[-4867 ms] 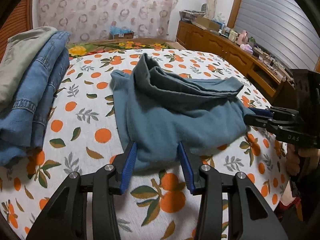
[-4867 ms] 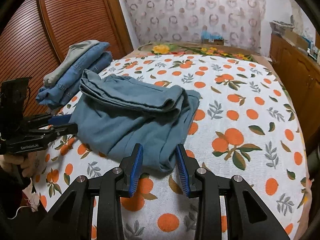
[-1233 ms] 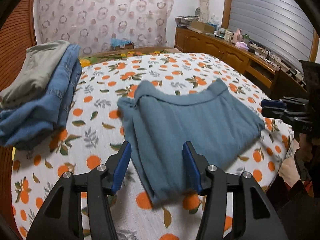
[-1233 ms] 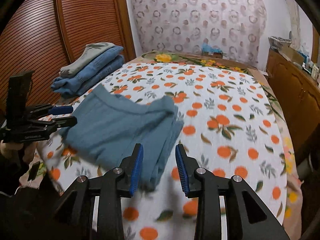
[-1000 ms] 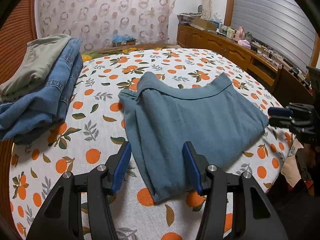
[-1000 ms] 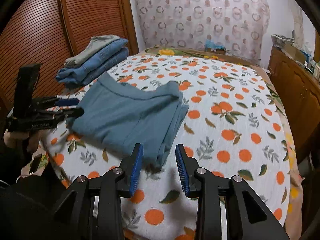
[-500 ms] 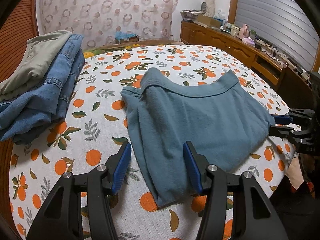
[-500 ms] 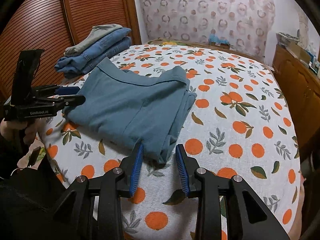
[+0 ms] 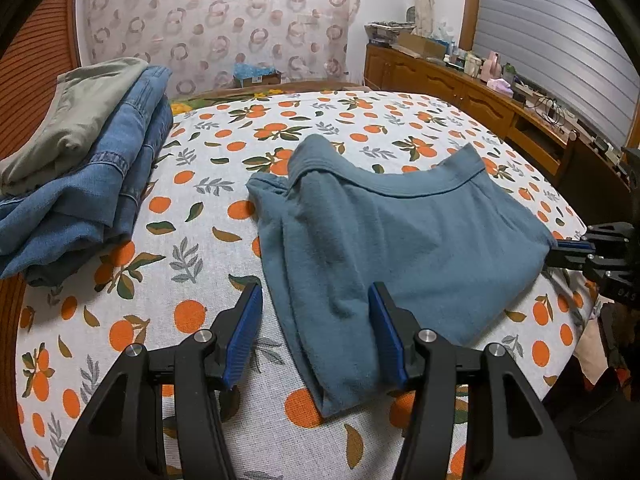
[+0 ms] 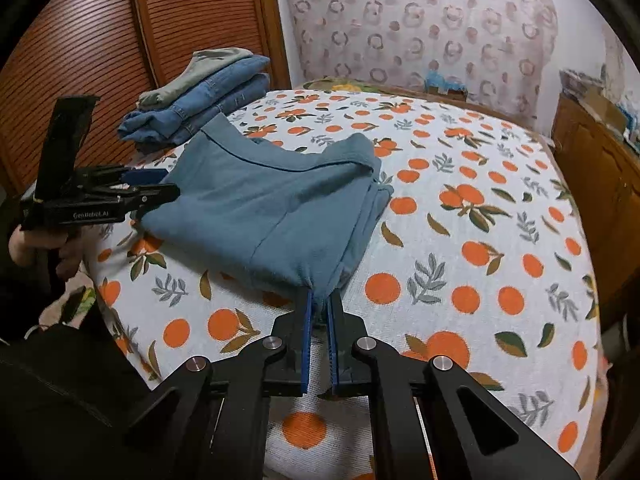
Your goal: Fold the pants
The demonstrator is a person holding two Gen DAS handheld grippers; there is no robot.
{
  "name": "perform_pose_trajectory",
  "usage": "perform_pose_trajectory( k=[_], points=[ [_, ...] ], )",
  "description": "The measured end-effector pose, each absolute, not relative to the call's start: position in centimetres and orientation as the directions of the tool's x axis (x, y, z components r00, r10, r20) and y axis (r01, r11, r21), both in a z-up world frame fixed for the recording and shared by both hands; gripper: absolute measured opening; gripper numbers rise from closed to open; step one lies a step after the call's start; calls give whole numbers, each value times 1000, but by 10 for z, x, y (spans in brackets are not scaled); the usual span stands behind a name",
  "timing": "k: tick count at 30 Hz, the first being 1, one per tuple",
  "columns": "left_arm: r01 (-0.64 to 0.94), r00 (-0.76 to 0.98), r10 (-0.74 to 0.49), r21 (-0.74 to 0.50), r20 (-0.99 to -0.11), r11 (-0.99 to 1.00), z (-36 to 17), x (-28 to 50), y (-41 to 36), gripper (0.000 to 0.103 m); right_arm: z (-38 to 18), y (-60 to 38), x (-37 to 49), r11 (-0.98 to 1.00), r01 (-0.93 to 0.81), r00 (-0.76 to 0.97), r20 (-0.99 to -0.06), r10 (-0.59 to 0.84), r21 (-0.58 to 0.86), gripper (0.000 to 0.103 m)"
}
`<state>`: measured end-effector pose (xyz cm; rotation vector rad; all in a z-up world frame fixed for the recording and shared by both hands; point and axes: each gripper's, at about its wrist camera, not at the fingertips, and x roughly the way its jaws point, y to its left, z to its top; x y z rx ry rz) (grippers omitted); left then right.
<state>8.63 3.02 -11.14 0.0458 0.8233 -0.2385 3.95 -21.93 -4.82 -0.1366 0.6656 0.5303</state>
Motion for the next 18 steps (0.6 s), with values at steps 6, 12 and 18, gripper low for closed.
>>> perform_pose_trajectory(
  k=[6,12,18],
  points=[
    [225,657,-196,-58,-728,973,-112,86,31,56,-44,-220,36,861,-506,656,-626,422,50,12],
    [225,657,-197,-60,-728,973,-112,85,31,56,-33,-225,34,875,-482,685,-599,414,53,33],
    [224,657,-198,-62,-727,973,-111,85,32,56,-29,-221,45,889,-457,698,-604,384,38,43]
  ],
)
